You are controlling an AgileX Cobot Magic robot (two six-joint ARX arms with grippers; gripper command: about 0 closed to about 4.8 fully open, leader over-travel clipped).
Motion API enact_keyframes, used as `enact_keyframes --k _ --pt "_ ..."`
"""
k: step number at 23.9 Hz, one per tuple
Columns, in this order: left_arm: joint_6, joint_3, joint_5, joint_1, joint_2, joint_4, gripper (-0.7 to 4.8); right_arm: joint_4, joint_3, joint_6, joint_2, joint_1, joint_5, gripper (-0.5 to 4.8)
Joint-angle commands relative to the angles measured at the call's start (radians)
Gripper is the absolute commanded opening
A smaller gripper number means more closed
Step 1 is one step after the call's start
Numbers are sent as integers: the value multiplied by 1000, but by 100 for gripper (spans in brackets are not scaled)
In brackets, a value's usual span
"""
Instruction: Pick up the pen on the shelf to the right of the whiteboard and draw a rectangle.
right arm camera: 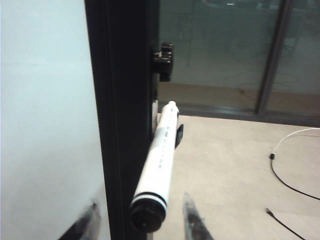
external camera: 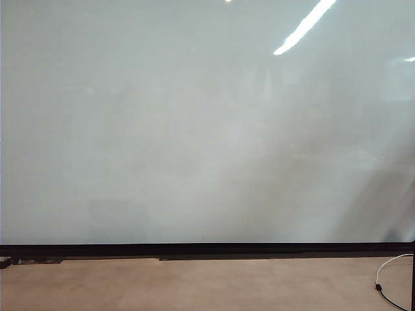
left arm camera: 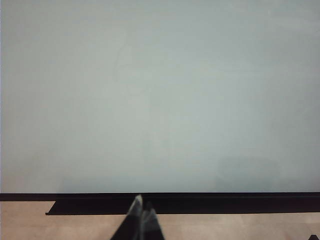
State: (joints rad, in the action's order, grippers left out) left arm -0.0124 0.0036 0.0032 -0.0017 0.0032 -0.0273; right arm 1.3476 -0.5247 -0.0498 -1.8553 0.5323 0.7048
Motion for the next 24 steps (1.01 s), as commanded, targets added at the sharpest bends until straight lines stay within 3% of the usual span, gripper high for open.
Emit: enact_keyframes --k 1,24 --pt "5 3 0 0 0 6 -4 64 -5 36 -18 -6 0 212" --pt "5 3 0 0 0 6 -5 64 -78 106 -53 -35 -30 211"
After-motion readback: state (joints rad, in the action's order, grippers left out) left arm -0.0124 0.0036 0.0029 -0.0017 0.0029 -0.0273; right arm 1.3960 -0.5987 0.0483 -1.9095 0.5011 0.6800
